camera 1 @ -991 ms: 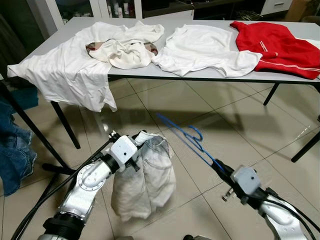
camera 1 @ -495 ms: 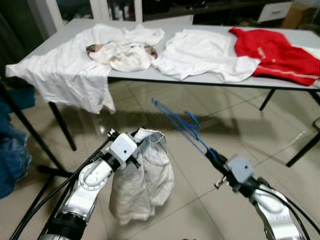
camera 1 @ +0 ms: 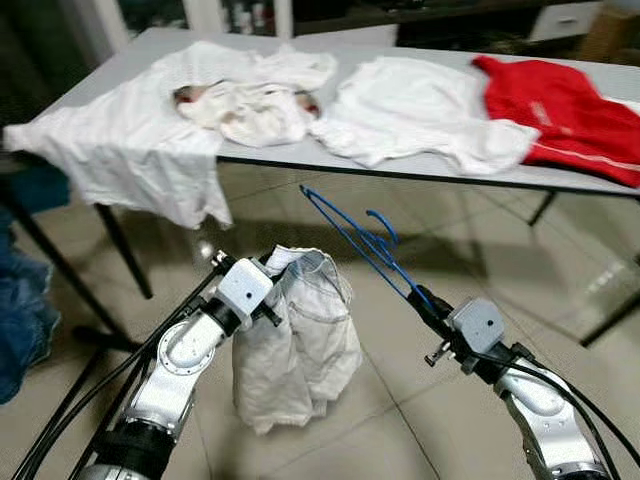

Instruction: Hang hanger

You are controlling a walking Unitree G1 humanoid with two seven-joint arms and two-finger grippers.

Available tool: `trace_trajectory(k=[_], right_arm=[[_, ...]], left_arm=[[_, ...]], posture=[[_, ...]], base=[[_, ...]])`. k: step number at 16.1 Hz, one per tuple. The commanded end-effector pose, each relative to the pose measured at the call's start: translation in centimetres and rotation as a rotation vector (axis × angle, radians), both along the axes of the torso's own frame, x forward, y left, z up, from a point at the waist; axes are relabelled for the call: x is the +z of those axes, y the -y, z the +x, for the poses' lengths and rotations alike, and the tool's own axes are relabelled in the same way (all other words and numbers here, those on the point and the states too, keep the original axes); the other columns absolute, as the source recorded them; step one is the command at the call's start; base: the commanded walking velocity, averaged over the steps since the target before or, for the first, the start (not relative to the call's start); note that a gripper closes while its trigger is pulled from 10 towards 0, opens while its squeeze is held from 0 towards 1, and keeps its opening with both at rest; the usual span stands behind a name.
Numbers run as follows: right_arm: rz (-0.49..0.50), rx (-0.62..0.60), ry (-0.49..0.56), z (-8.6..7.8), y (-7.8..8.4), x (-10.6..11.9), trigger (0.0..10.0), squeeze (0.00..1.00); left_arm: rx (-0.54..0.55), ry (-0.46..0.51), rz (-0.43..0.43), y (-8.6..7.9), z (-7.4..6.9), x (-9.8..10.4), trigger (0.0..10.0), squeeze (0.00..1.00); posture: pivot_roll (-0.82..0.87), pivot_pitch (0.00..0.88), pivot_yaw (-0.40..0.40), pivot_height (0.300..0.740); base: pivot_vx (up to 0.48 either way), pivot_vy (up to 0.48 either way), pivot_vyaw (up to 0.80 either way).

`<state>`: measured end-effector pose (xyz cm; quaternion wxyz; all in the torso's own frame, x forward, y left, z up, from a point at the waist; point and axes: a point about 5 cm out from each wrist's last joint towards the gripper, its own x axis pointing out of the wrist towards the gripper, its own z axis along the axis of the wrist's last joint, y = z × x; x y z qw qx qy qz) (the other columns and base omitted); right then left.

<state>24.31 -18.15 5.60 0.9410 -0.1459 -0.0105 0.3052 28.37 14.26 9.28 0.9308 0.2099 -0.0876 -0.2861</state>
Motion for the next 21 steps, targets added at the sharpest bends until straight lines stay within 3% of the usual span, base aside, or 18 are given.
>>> trace_trajectory(k=[1, 21], right_arm=[[0.002, -0.007, 0.001, 0.29, -0.01, 0.09, 10.0, 0.00], [0.014, -0.025, 0.020, 0.67, -0.18, 0.41, 10.0, 0.00]], left_arm=[[0.009, 0.078, -0.020, 0.08, 0.65, 1.83, 10.0, 0.00], [0.004, 0.100, -0.017, 0.19, 1.05, 2.41, 10.0, 0.00]], posture=[[0.09, 0.000, -0.013, 0.740], [0.08, 0.003, -0.006, 0.740]], base=[[0.446, 0.000, 0.00], [0.453, 0.000, 0.00]])
